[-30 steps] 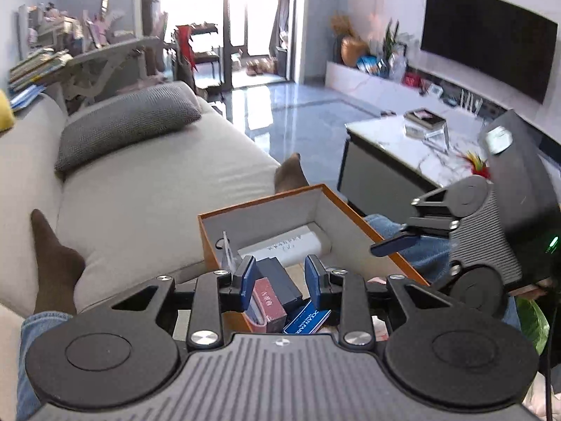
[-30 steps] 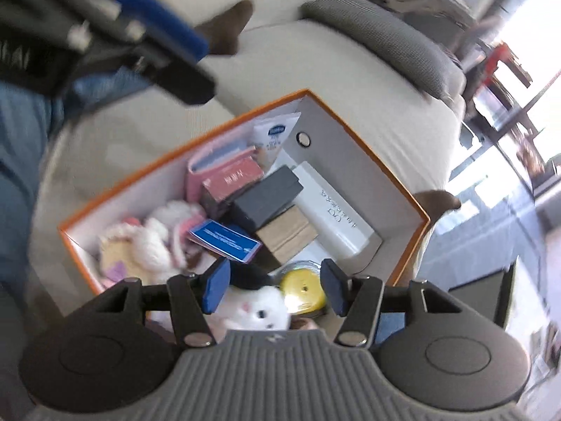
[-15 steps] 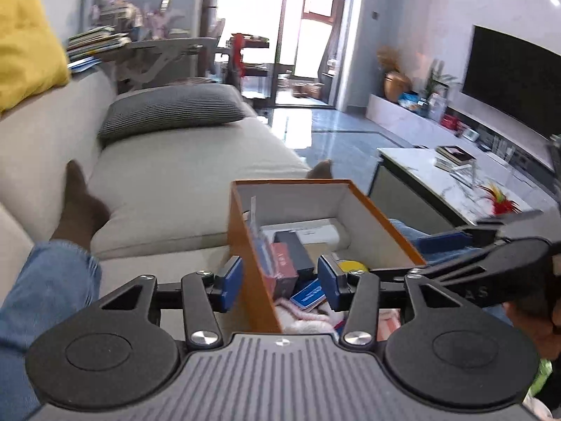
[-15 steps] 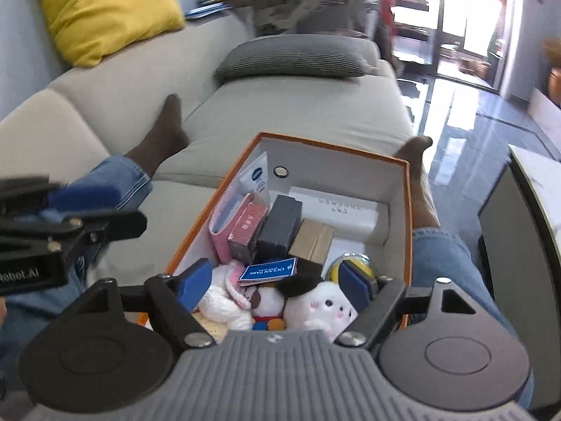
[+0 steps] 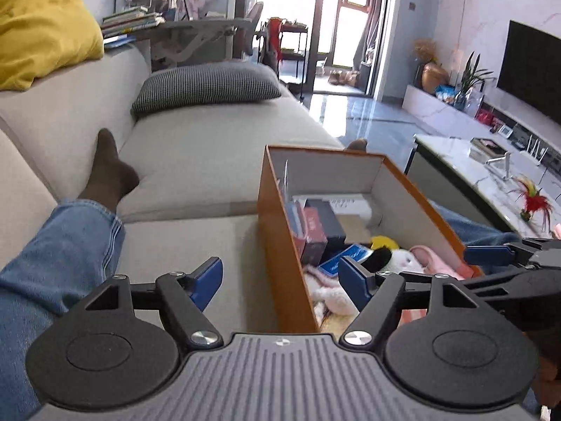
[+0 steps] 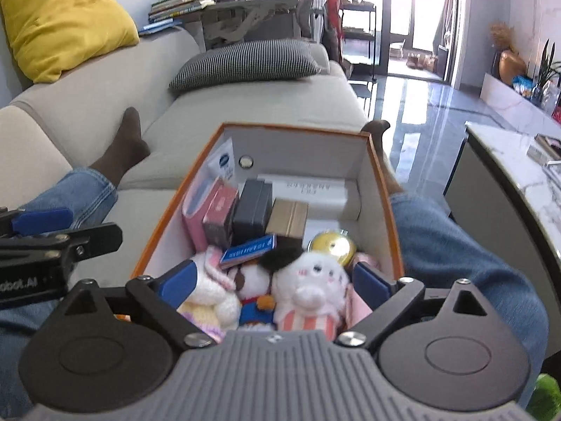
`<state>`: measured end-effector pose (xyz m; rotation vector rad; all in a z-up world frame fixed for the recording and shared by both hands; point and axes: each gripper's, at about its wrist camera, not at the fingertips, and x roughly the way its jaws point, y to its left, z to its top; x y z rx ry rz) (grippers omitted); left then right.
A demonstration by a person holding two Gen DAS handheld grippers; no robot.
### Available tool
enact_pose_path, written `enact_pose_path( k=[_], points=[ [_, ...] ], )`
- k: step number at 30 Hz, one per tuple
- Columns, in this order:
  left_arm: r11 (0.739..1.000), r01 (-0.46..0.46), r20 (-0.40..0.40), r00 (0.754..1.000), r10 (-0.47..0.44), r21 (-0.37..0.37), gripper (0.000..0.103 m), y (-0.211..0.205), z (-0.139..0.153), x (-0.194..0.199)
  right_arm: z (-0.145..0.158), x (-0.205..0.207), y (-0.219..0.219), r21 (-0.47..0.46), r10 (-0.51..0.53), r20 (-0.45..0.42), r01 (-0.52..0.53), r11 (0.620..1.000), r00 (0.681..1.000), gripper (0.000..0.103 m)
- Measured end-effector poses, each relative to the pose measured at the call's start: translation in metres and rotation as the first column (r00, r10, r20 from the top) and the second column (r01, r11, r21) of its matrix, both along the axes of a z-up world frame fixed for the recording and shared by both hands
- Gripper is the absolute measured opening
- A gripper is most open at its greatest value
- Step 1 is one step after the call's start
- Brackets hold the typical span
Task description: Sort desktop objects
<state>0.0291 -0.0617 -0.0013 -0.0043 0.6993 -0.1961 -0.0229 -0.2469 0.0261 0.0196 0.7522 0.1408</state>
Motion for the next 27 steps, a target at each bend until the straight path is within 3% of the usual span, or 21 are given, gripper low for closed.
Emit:
enact_pose_path(
  k=[17,27],
  points=[
    [0.997,-0.021,-0.109,0.994,0.030,0.077,0.086,-0.008,-0.023,-0.002,-0.029,0.003,-0.001,-0.039,0.001,-0.072,-0.004,0.999,0.997,0.097],
    [0.997,-0.032,-0.145,0.988,0.043,0.076,0.086,-0.007,-0.027,0.000,-0.031,0.003,-0.005,-0.019,-0.002,-0.076,0.001,1.000,0.997,0.097]
  ],
)
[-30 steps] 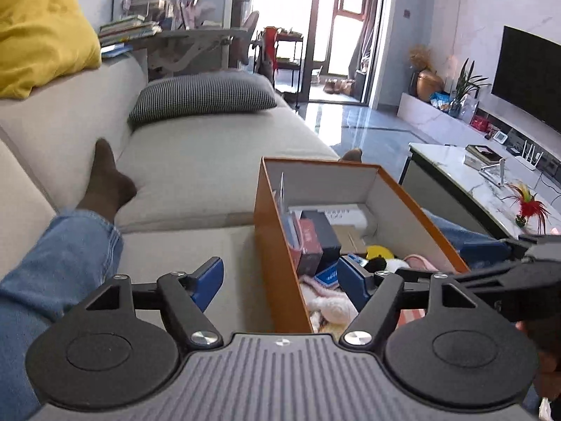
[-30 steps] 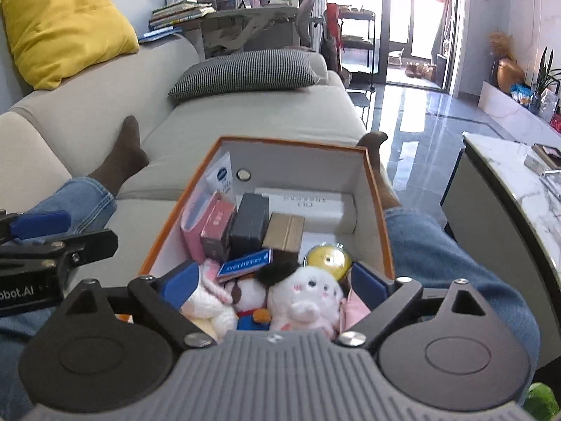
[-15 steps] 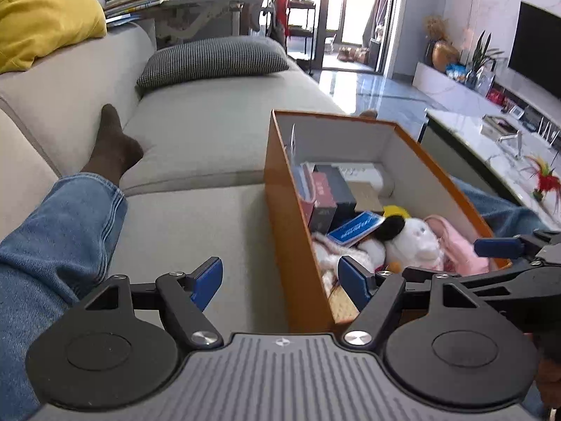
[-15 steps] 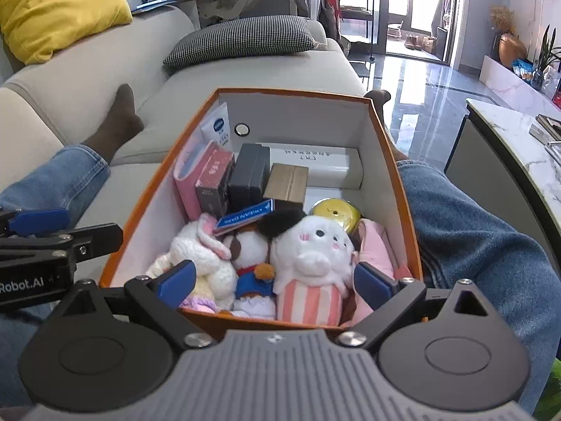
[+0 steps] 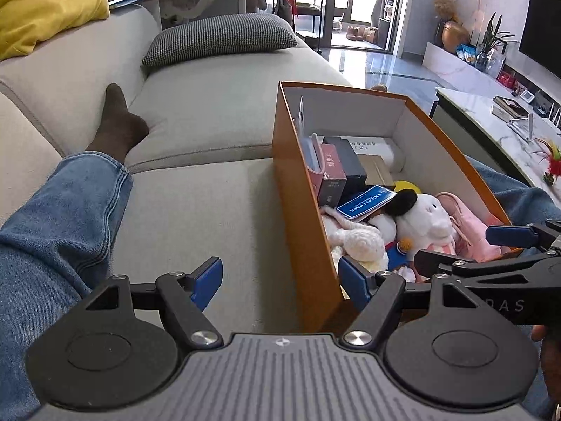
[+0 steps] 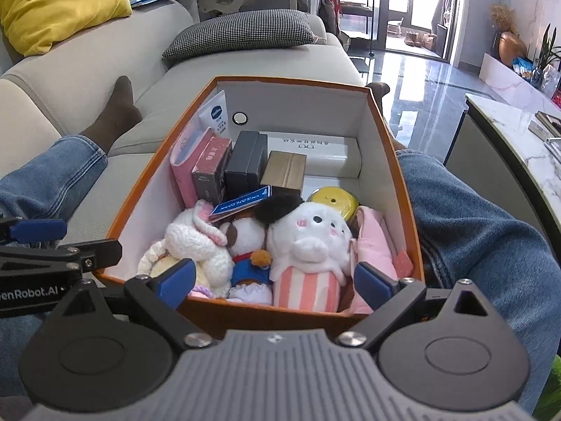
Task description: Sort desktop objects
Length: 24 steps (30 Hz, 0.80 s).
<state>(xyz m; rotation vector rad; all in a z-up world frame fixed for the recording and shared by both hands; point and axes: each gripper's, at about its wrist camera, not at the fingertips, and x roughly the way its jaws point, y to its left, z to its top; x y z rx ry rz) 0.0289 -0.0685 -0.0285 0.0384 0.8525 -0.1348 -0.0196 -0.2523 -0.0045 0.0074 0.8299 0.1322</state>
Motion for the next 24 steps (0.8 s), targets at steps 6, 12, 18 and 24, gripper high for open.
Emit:
enact_pose_path(
  k=[6,12,18,24],
  points=[
    [1.000,-0.013,-0.002,1.000,0.013,-0.002,0.086,0.0013,0.0007,0.0008,-0.0005,0.0007,-0.0003,0.003,0.001,-0.001,-0.001,1.000,1.000,0.097],
    [1.000,-0.012,0.001,1.000,0.012,-0.016,0.086,0.0027,0.0026,0.0011,-0.0011,0.0013,-0.0007,0.006,0.002,-0.003,-0.002,1.000,1.000,0.097],
    [1.000,-0.005,0.004,1.000,0.005,-0.026,0.086,0.0032,0.0039,0.0014,-0.0013,0.0014,-0.0005,0.006,0.000,-0.004,0.000,1.000,1.000,0.097],
    [1.000,-0.003,0.014,1.000,0.003,-0.031,0.086,0.0037,0.0053,0.0005,-0.0012,0.0008,0.0001,0.004,-0.001,-0.005,0.001,1.000,1.000,0.097]
  ],
)
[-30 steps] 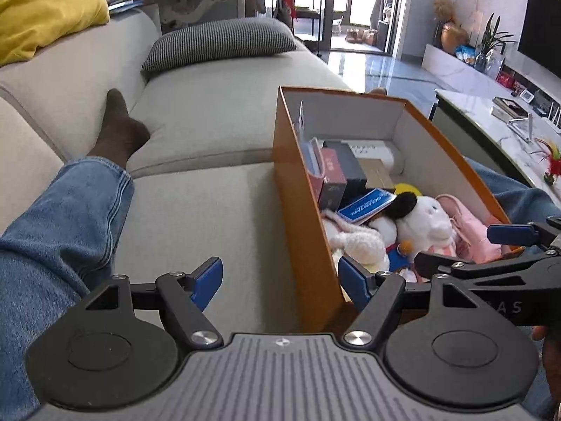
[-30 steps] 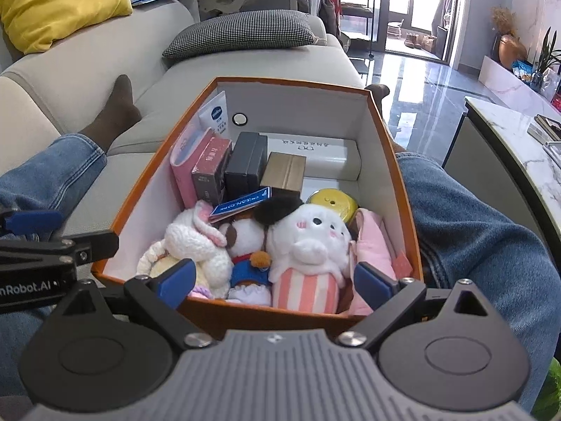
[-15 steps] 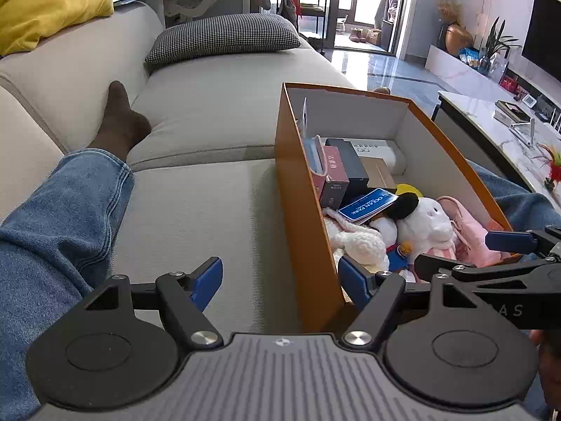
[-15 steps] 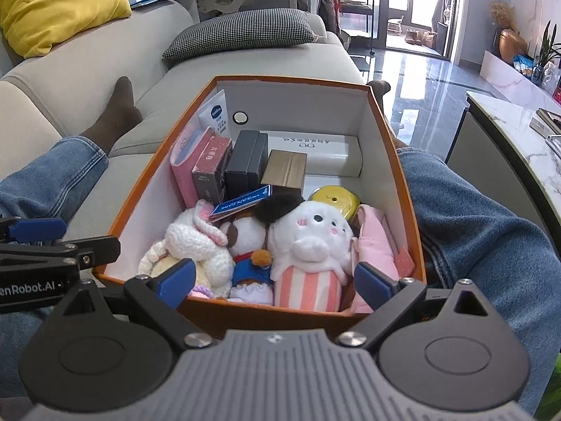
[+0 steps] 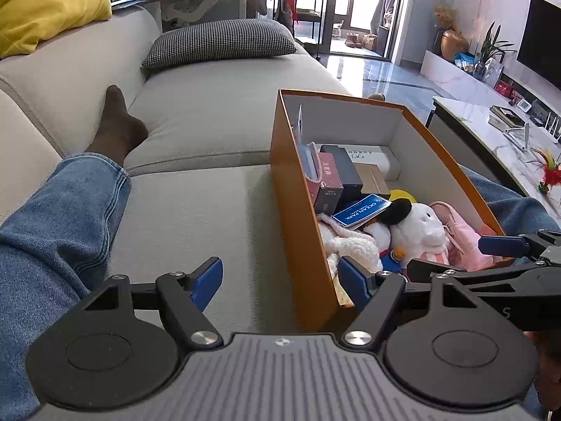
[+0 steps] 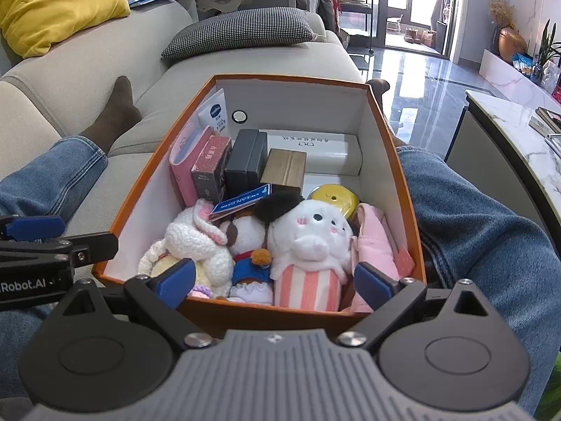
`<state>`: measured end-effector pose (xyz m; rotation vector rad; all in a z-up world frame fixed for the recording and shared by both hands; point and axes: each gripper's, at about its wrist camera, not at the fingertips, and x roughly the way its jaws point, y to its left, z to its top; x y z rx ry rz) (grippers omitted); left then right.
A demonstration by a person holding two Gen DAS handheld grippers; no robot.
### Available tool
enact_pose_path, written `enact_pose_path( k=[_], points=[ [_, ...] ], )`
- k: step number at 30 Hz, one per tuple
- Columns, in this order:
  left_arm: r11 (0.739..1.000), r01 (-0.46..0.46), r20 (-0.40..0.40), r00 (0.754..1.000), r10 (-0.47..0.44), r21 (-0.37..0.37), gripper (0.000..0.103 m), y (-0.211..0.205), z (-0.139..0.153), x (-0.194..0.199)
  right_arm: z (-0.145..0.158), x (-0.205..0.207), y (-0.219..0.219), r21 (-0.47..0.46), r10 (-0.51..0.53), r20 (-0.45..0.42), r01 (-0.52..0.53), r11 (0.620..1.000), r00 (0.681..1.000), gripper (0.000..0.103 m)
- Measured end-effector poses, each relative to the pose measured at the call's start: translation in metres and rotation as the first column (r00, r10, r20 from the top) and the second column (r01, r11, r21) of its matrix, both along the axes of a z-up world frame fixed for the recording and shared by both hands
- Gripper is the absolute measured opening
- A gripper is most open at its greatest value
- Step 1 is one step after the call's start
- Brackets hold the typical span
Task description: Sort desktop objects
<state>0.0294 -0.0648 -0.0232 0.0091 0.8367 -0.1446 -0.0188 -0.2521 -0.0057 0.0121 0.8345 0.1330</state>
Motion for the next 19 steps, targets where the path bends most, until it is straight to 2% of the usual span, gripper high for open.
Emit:
enact_pose_path(
  k=[19],
  points=[
    [1.000,0.009,0.004,1.000,-0.009,0.012,0.086,-0.0036,-0.0006,-0.0003,-0.0010,0.0001,-0.0009,0.005,-0.001,0.000,0.001,1.000,1.000,0.097]
  ],
)
